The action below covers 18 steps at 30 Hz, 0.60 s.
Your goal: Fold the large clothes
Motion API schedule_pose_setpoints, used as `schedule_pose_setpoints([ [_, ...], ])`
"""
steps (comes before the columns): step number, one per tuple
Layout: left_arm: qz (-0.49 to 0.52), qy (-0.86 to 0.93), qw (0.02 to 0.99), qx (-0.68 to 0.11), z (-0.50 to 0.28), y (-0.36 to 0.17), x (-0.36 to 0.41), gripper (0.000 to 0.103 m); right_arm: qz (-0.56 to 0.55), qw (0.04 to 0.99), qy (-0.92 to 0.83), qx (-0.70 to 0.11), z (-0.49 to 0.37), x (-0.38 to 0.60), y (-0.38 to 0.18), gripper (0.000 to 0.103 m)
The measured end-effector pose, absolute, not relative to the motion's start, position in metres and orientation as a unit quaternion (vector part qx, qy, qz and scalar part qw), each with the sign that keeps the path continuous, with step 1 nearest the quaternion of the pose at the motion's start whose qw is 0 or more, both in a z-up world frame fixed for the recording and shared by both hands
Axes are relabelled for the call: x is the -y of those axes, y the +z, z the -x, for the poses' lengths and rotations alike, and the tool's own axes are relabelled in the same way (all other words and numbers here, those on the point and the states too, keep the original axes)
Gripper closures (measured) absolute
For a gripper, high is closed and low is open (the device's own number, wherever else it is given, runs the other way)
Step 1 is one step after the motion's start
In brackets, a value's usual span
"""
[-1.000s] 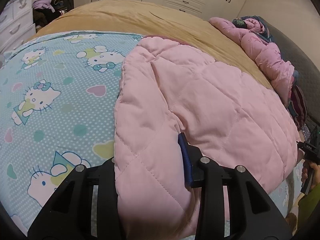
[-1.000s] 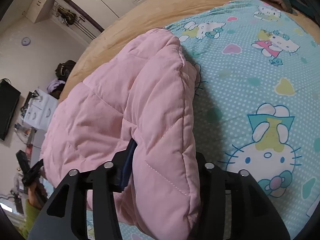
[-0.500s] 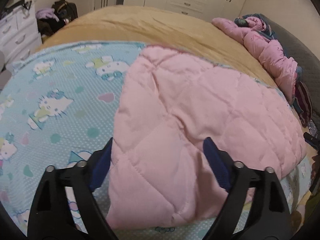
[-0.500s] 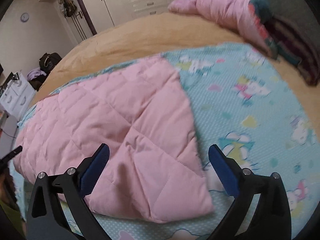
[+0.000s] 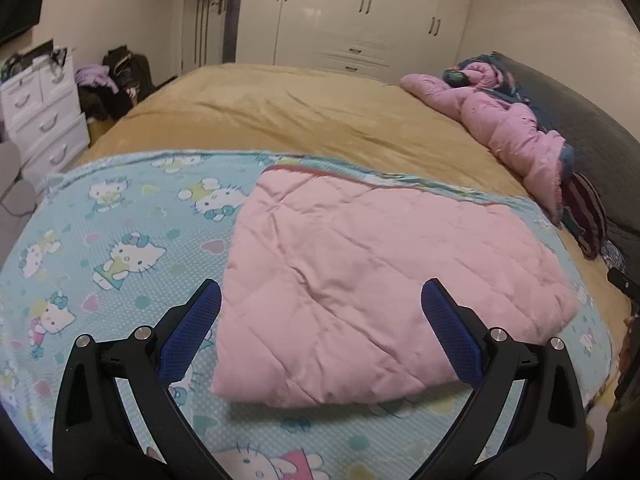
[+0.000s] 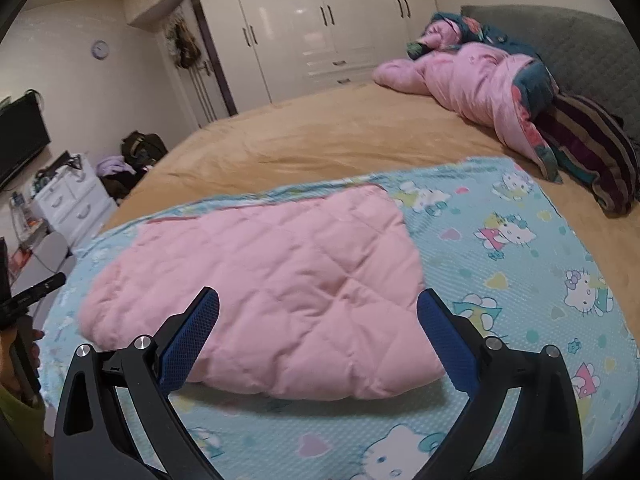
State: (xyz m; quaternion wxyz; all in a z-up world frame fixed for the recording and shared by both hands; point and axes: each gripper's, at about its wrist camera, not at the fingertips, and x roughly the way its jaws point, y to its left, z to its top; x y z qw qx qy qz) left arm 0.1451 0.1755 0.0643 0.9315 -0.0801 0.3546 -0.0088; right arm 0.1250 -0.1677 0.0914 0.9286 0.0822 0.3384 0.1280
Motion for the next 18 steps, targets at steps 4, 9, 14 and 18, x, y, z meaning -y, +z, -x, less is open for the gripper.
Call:
schedule_pose_setpoints([
  [4, 0.065, -0.011, 0.940, -0.335, -0.124, 0.077, -0.162, 0.009, -0.061, 0.938, 0.135, -0.314, -0.097, 0.151, 0.105, 0.004],
  [9, 0.056, -0.016, 0.950, -0.308, -0.092, 0.085, -0.148, 0.009, -0.044, 0.943, 0.144, -0.297, -0.067, 0.135, 0.106, 0.004],
  [14, 0.048, -0.009, 0.957, -0.286, -0.064, 0.082, -0.138, 0.009, -0.046, 0.942, 0.153, -0.295, -0.037, 0.119, 0.092, 0.004],
  [18, 0.054, -0.003, 0.956, -0.290, -0.042, 0.068, -0.133, 0.009, -0.018, 0.942, 0.145, -0.303, -0.017, 0.101, 0.077, 0.004],
])
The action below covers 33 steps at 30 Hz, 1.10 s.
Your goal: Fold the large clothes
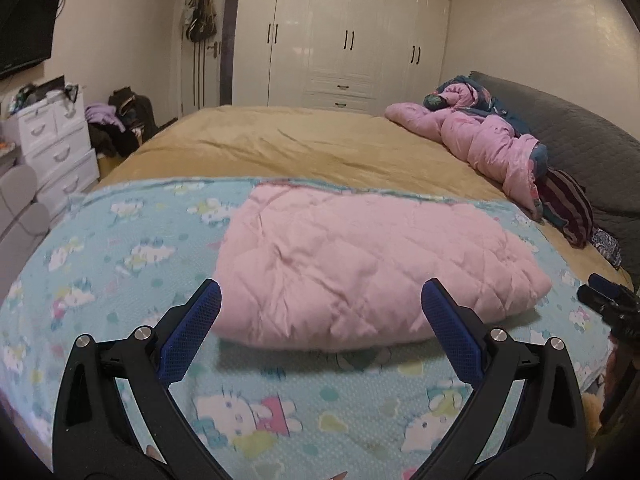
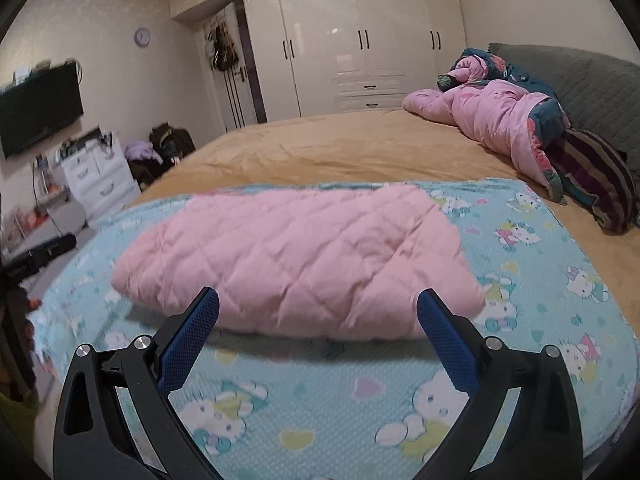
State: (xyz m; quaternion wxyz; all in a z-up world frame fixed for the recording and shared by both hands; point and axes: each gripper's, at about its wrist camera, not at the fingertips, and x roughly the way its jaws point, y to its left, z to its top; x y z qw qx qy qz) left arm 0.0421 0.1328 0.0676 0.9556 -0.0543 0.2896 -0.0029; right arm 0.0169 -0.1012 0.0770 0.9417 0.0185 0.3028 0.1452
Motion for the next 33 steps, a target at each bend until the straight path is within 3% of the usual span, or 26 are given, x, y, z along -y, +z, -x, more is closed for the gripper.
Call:
schedule_pose_setpoints([
  [11, 0.056, 0.002, 0.947, -0.317, 0.000, 0.027, -0.123, 0.009, -0.011, 0.933, 0.146, -0.328, 0.019, 0.074, 0.038, 0.004],
  [33, 0.053, 0.018, 0.942, -0.331, 0.008, 0.021, -0.122, 0.009, -0.017, 0.934, 0.143, -0.327, 0.030, 0.075, 0.043, 0.004],
])
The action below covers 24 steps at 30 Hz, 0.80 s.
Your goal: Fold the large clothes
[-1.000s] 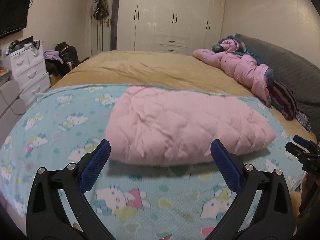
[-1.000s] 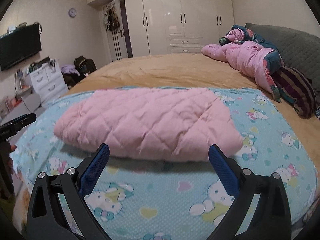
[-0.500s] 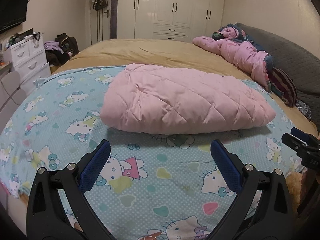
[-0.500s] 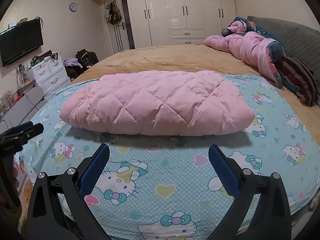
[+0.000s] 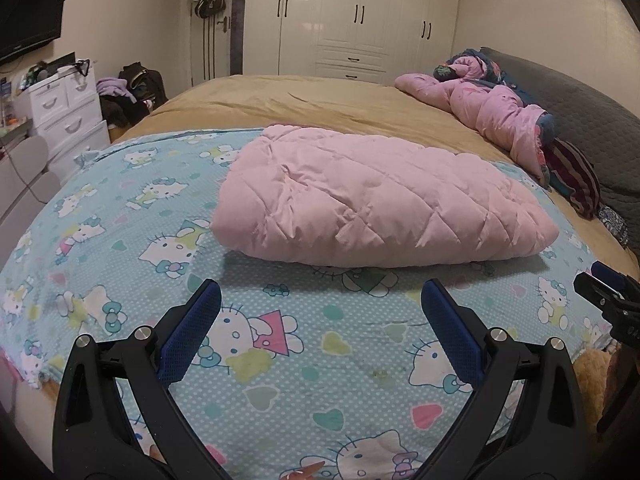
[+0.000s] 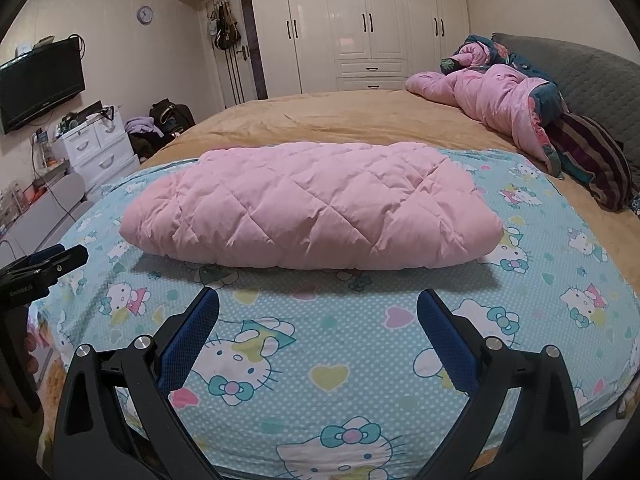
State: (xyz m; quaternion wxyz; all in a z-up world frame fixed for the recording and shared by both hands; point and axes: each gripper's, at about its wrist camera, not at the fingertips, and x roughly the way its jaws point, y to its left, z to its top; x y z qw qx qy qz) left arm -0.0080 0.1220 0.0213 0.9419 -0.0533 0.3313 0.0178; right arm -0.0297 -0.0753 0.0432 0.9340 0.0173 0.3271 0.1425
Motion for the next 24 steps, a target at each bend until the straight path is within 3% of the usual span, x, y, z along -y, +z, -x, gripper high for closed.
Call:
schedule_pose_setpoints([
  [24, 0.049, 0.019, 0.943, -0.329, 0.0091, 0.0241, -0.1209, 0.009, -0.018, 0.936, 0.140, -0.324, 0.0319, 0.0773, 0.0453, 0.004],
])
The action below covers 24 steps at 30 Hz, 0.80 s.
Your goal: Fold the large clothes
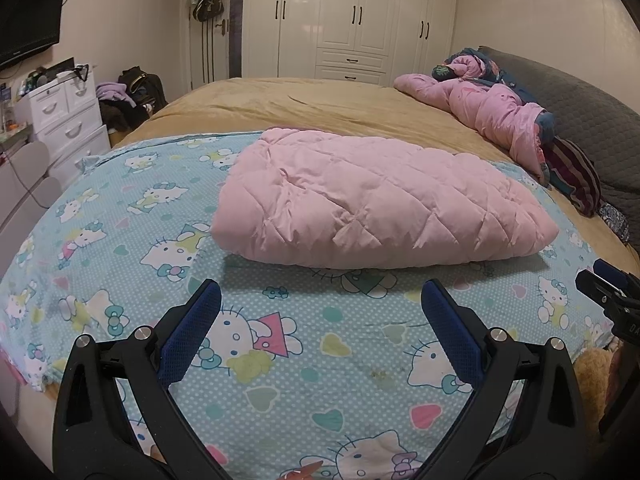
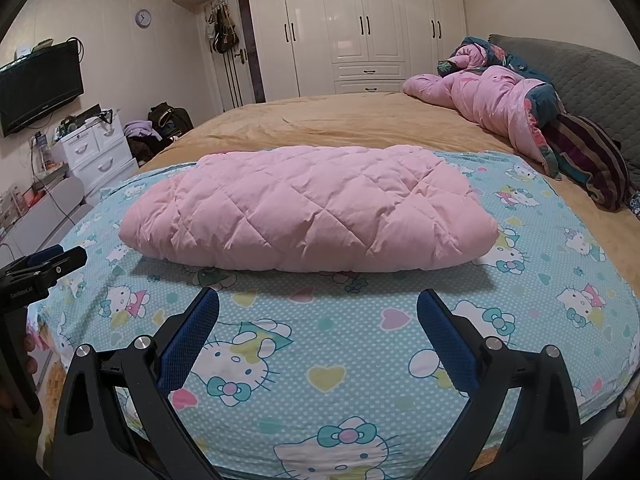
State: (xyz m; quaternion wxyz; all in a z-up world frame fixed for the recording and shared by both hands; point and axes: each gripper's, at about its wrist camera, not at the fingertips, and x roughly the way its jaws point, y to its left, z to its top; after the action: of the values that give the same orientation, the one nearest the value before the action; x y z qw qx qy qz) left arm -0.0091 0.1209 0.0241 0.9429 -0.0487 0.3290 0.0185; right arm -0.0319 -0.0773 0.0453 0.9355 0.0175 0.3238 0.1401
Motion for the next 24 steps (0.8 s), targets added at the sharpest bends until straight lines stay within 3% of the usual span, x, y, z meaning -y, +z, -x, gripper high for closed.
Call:
schedule_pose_setpoints([
  [24, 0.048, 0.017, 0.943, -0.329, 0.0073, 0.0270, -0.1227, 0.009, -0.019, 0.936, 0.140, -0.323, 0.0348, 0.0801, 0.0465, 0.004],
])
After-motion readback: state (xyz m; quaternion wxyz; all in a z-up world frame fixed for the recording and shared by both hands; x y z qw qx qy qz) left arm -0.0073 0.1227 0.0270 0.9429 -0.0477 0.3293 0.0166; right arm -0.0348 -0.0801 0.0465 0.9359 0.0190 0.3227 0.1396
